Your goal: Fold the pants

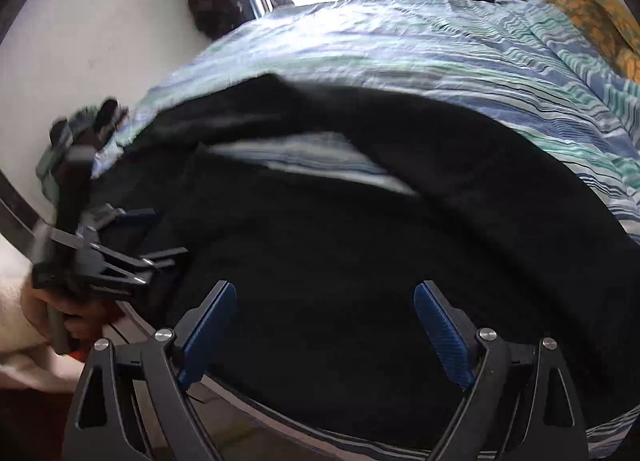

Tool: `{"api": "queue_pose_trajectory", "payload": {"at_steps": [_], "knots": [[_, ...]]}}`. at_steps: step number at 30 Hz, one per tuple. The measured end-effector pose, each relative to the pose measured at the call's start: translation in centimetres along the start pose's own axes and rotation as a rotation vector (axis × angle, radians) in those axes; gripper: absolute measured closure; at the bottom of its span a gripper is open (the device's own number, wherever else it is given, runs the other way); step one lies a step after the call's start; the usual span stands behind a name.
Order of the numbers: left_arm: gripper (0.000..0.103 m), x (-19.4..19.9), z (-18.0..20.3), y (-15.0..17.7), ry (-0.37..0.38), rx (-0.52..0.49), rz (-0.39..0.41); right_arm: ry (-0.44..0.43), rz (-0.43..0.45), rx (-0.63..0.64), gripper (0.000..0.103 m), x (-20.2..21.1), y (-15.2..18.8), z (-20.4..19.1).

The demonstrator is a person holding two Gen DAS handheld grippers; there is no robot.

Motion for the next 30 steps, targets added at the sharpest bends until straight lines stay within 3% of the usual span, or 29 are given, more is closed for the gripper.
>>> {"api": "queue_pose_trajectory", "payload": {"at_steps": [2,4,8,13,19,30], "knots": [[0.001,0.8,-0.4,0.4,0.007,-0.029,-0.008,0.058,-0.041,0.033,0.011,-1.3,1.0,-0.4],[0.001,1.7,-1.6,0.3,-0.011,-0.002,0.016,0.041,-0.02,-0.003,0.008,-1.2,1.3,0.2],[0.001,2.7,-5.6,-0.8,-0.006,0.154,0.047,0.037,-0.012,-0.043,0.007,-1.4,1.5,0.8],[0.001,0.8,-10.4,0.0,-0.018,0.337,-0.011,0.049,-0.002,-0.03,0.007,-0.9,1.8,1.0],[0.001,-0.2,-10.0,1.1,-0.095,0.277,0.009,0.025,0.011,-0.077,0.007,-0.6,2.3,2.0],[0.001,0.9,-10.9,0.7,-0.116,0.365,0.024,0.008,0.02,-0.08,0.001,-0.3,2.4,2.1]]}}
Point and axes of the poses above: each gripper's, at about its wrist camera, not at the fingertips, and x roughly against the way its jaws point, z to its right, y to its underside, the point moved 4 cm from there along -x, roughly the way its jaws point, and after that the axes turned 10 degrees about -z, right-handed, at the moved point
